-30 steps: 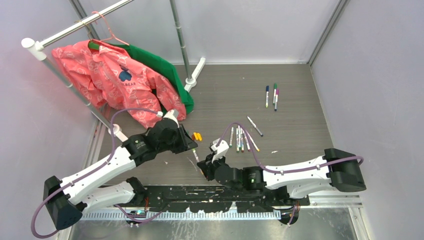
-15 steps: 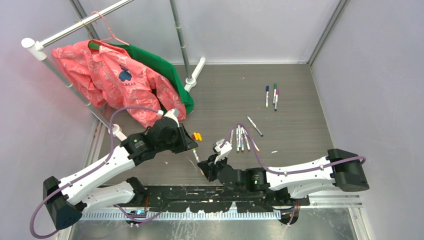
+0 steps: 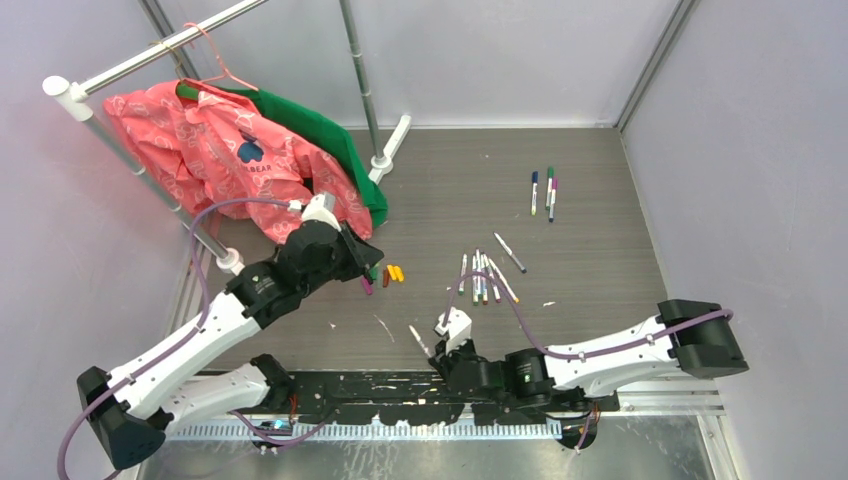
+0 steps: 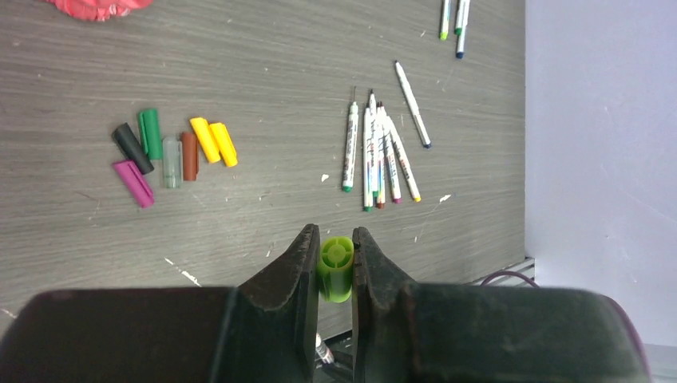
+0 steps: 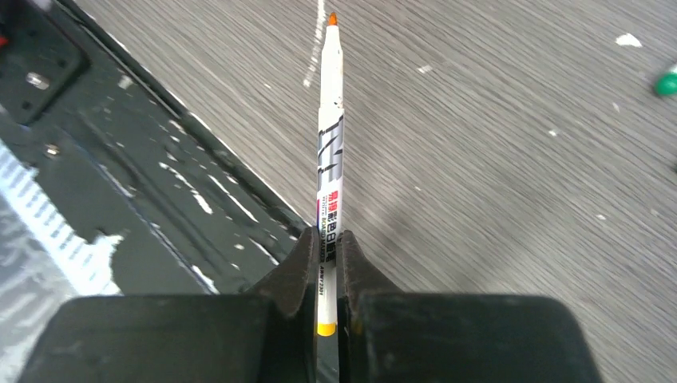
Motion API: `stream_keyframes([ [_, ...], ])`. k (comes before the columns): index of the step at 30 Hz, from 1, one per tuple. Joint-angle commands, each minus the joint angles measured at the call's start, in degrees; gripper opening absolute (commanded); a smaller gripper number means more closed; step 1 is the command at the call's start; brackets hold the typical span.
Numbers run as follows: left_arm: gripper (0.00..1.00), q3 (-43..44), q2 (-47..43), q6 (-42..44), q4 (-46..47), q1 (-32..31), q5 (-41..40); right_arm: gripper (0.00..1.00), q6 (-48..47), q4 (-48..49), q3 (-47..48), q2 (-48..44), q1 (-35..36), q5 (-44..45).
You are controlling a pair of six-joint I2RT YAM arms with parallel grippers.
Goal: Open the pen caps
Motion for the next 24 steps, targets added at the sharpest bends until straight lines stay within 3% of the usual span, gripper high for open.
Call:
stream_keyframes([
  [1, 0.0, 1.7, -1.4, 2.7, 5.2, 0.6, -3.0, 0.01, 0.6, -1.7, -1.1, -6.2, 0.0, 0.3],
  [6, 0.0, 1.6, 0.6, 2.6, 3.5, 0.7, -2.7, 0.01, -0.5, -7.4, 2.1, -9.5, 0.0, 5.1],
  [15, 0.0, -1.8, 7.6, 2.0, -0.2, 0.4, -6.2, 0.01, 4.0, -23.0, 11.4, -8.7, -1.6, 22.6],
  [19, 0.0, -2.0, 13.6, 3.0, 0.8, 0.4, -8.8, 0.01, 5.6, -26.9, 14.2, -6.3, -8.3, 21.2],
  [24, 0.0, 0.9, 22.4, 5.2, 0.7, 0.4, -10.7, 0.01, 1.7, -24.4, 14.0, -4.8, -17.8, 13.8],
])
